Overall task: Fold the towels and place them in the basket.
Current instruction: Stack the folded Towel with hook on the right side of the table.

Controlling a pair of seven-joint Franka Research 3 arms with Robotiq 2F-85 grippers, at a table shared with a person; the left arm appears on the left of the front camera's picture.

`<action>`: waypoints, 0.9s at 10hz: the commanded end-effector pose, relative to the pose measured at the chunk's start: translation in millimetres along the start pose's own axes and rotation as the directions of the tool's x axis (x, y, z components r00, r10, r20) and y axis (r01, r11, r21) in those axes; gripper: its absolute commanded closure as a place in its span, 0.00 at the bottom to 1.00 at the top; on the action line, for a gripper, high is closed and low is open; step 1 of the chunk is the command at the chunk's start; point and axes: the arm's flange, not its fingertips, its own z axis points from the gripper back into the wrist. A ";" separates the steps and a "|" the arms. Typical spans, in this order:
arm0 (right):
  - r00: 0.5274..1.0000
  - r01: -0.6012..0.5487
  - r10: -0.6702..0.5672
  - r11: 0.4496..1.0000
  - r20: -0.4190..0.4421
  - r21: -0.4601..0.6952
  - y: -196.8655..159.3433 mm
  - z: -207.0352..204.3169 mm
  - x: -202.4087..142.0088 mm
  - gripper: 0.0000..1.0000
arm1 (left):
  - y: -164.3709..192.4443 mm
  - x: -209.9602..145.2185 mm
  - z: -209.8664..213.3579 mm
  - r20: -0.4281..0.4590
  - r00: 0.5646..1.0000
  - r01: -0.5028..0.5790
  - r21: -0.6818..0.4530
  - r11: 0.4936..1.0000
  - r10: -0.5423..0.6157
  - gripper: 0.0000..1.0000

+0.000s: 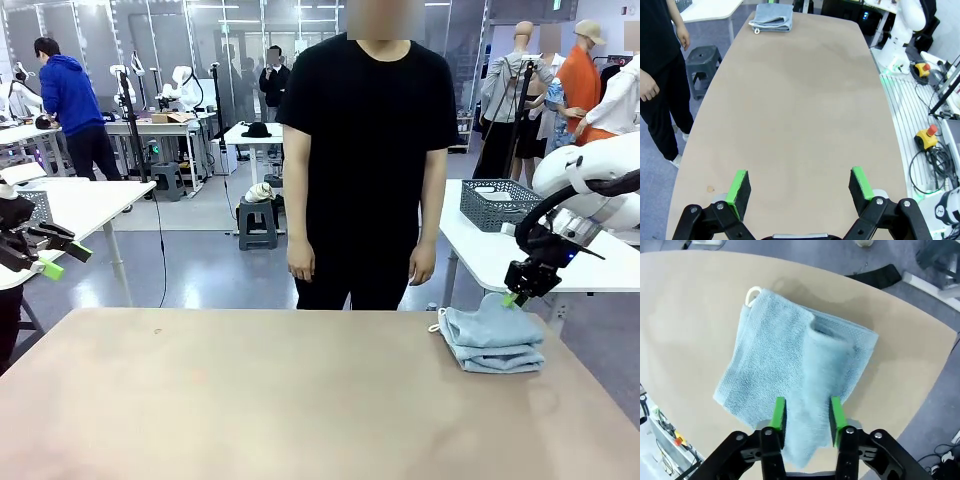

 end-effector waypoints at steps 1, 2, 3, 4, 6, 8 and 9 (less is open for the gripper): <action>1.000 0.027 -0.028 0.998 -0.014 -0.050 9.3 28.8 -1.5 0.15 | -0.3 0.9 0.4 -0.001 1.000 -0.001 0.001 1.000 0.001 0.00; 1.000 0.014 -0.015 0.997 -0.016 -0.073 20.0 50.6 -4.6 0.31 | -0.3 0.9 0.4 -0.001 1.000 -0.001 0.001 1.000 0.001 0.00; 0.999 0.027 -0.030 0.992 -0.025 -0.122 43.3 86.6 -11.3 0.31 | -0.3 0.9 0.4 -0.001 1.000 -0.001 0.001 1.000 0.001 0.00; 0.998 0.062 -0.066 0.980 -0.011 -0.187 73.2 128.2 -25.5 0.31 | -0.3 0.9 0.4 -0.001 1.000 -0.001 0.001 1.000 0.001 0.00; 0.978 0.195 -0.206 0.944 -0.014 -0.268 137.5 198.1 -65.8 0.31 | -0.3 0.9 0.4 -0.001 1.000 -0.001 0.001 1.000 0.001 0.00; 0.979 0.199 -0.178 0.935 0.096 -0.293 195.8 241.9 -106.5 0.31 | -0.3 0.9 0.4 -0.001 1.000 -0.001 0.001 1.000 0.001 0.00; 0.972 0.226 -0.194 0.927 0.133 -0.299 215.8 252.5 -123.3 0.31 | -0.3 0.9 0.4 -0.001 1.000 -0.001 0.001 1.000 0.001 0.00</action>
